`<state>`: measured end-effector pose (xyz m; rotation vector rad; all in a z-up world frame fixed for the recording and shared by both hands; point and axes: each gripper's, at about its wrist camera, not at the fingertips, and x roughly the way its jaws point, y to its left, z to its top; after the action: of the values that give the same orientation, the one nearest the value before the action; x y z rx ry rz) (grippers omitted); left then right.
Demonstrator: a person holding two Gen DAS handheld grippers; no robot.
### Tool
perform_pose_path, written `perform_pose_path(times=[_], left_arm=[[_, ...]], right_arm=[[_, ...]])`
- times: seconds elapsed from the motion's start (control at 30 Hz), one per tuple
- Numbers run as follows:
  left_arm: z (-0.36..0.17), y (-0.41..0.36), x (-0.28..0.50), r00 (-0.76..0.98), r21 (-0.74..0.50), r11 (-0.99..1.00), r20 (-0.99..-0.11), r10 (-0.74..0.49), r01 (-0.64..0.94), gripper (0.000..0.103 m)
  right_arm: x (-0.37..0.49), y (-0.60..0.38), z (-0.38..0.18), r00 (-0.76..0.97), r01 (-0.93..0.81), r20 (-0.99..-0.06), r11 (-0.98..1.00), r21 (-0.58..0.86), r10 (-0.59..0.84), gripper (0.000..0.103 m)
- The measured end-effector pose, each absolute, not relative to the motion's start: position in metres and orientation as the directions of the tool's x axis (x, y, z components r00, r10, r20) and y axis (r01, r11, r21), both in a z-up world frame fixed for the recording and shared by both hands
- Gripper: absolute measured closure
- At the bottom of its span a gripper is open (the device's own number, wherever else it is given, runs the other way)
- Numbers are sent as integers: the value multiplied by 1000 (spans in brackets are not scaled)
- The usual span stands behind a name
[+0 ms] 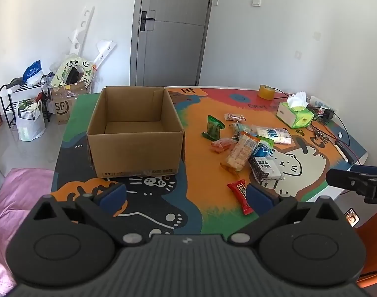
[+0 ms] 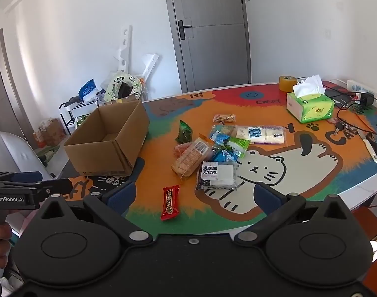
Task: Organize snacks
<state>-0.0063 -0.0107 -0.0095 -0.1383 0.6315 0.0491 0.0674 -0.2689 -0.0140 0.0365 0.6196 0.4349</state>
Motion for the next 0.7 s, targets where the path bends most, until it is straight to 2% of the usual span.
perform_pose_path(times=[0.7], left_arm=[[-5,-11,-11,817,-122,989,-577,-7,-79,1]], right_arm=[[64,-271,-10,725,-390,-553,906,163,411,0]])
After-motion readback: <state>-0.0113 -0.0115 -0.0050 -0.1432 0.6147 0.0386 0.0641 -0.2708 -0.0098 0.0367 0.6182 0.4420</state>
